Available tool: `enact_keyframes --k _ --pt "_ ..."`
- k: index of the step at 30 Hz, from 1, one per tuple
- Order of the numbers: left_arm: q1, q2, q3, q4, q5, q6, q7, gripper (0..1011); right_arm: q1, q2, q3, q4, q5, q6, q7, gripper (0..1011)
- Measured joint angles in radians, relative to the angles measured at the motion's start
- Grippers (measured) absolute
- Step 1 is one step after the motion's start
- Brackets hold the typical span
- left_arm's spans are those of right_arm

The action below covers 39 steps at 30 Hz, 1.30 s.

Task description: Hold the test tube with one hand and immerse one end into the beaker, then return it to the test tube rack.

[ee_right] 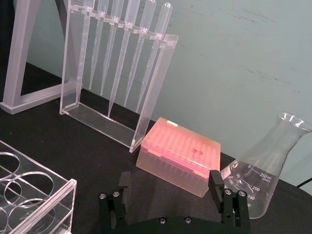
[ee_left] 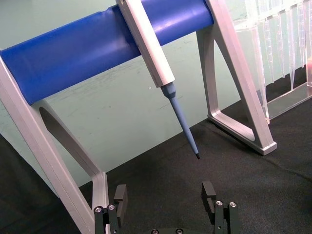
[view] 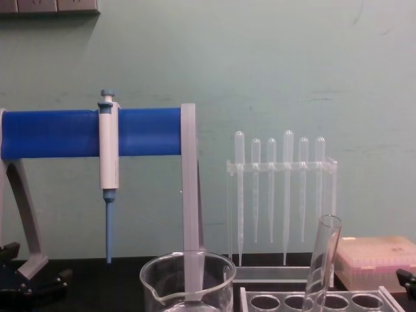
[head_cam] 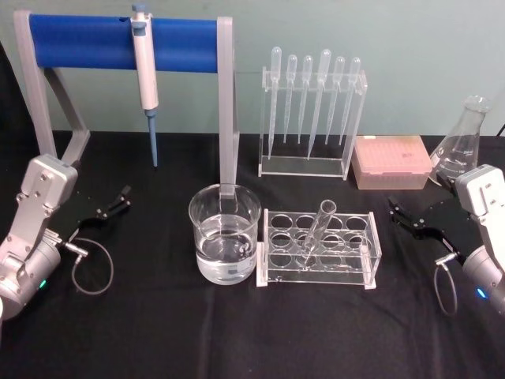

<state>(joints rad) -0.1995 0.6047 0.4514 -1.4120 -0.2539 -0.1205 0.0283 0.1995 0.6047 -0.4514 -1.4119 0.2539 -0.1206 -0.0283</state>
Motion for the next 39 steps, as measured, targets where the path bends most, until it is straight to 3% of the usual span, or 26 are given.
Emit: enact_keyframes --k 39 --pt "0.000 0.000 0.000 0.000 0.000 0.000 0.000 1000 0.000 0.000 0.000 0.000 0.000 0.000 0.000 1002"
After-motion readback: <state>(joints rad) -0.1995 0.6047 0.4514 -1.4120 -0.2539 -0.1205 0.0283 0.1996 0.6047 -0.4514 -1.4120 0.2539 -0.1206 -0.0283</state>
